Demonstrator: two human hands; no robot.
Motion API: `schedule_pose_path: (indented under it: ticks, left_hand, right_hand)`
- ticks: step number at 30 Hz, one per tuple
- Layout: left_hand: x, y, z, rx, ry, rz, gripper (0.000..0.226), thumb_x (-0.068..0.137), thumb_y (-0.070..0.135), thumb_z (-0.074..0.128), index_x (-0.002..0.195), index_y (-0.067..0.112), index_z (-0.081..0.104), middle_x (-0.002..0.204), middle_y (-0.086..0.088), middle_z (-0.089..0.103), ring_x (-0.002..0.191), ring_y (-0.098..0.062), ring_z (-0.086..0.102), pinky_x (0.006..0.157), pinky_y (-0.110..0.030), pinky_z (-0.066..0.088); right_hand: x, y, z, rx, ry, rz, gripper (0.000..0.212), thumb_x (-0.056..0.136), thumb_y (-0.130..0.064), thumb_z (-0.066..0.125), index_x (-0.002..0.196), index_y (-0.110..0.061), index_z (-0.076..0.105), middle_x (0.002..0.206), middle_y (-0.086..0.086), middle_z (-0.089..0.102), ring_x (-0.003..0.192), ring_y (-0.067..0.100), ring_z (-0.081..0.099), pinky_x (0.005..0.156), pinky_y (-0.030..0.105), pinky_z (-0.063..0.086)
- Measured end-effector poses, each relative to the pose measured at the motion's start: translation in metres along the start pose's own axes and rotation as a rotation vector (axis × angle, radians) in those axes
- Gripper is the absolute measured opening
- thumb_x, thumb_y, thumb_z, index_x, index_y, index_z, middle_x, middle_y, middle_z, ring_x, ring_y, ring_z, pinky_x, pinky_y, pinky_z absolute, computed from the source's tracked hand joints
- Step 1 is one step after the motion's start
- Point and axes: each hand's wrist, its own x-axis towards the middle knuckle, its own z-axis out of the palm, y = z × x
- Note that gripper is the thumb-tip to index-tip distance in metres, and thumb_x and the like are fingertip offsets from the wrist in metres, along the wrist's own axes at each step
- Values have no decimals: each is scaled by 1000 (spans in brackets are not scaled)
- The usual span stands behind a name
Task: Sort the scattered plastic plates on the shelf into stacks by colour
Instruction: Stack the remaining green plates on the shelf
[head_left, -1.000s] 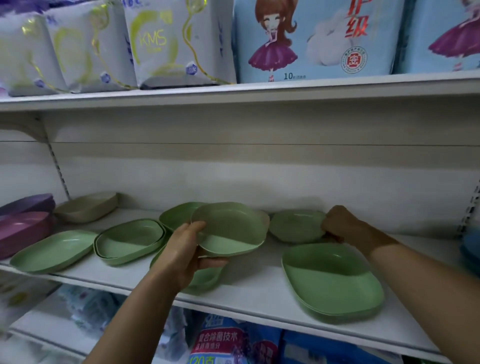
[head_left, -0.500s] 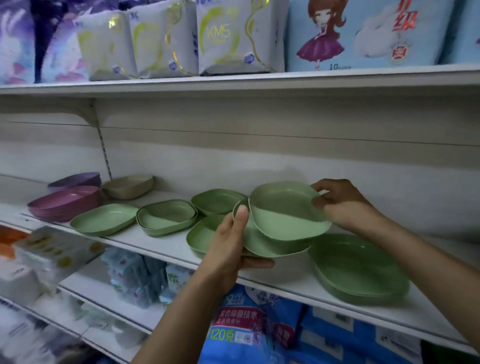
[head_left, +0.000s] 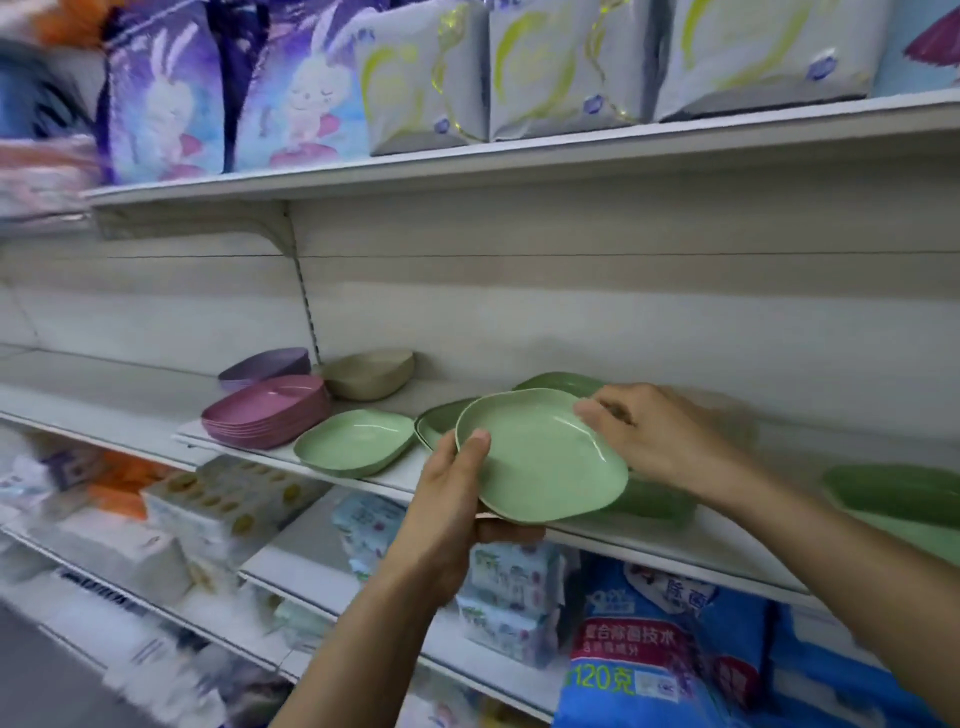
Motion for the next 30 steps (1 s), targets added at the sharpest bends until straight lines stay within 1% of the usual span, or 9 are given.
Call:
schedule_pose_path:
  ticks: [3,7,11,14,16,19,23,26,30]
  left_hand:
    - [17,20,-57,28,71,24,22,102,26,43,114,15,58,115,-14,59,85,-29,67,51,-39,57]
    - [42,40,-124,19,172,57,23,102,26,43,120,15,55,115,-11,54,93,-33,62,49,-38,58]
    - [63,52,-165,-32,214,38,15,101,28,45,105,24,58,114,-8,54,99,-34,61,50,-37,58]
    - [72,54,-182,-37,190,36,15,102,27,43,104,25,58,109,-5,56,94,-32,61,48,-35,57]
    - [76,53,-190,-41,171,21,16,102,27,43,108,23,58,108,-6,56,92,-32,61,47,-35,57]
    - [81,49,-198,-58,139,-10,20,102,27,43,115,22,58,112,-9,58,93,-32,62,50,-37,57]
    - [84,46,-203,-37,107,-21,23,103,25,42,121,19,54,113,-10,57,91,-31,62,49,-38,57]
    - [85,43,-204,-23,91,-31,26,102,26,42,125,18,53,116,-11,56,90,-31,62,51,-38,57]
    - [82,39,-205,4,72,-29,29,102,29,42,128,21,54,121,-13,55,94,-35,62,53,-39,57]
  right_hand:
    - [30,-23,24,75,37,59,49,96,-46,44,67,-9,55,58,4,54,56,22,51,57,32,39]
    - [57,-38,50,-178,-50,199,44,93,-50,48,64,-16,48,60,-2,50,60,20,50,59,30,38]
    - [75,-53,71,-481,-183,362,62,87,-71,38,106,-16,61,99,4,59,89,23,56,78,32,41]
    - [88,-55,81,-547,-294,510,90,72,-84,46,131,-15,51,131,6,55,118,26,54,95,36,42]
    - [95,-57,86,-570,-332,573,90,74,-77,55,138,-15,44,139,5,50,125,26,50,98,35,40]
    - [100,-59,88,-605,-244,591,64,83,-53,62,134,-17,48,134,4,54,120,23,55,92,30,43]
    - [98,-60,85,-555,-148,614,41,87,-26,54,126,-13,52,126,8,58,113,26,58,83,29,43]
    - [96,-59,82,-559,-38,571,31,87,-20,51,117,-13,56,119,10,60,108,29,59,80,30,43]
    - [94,-49,77,-386,282,505,20,92,-21,47,100,-13,64,104,13,65,92,32,59,71,30,40]
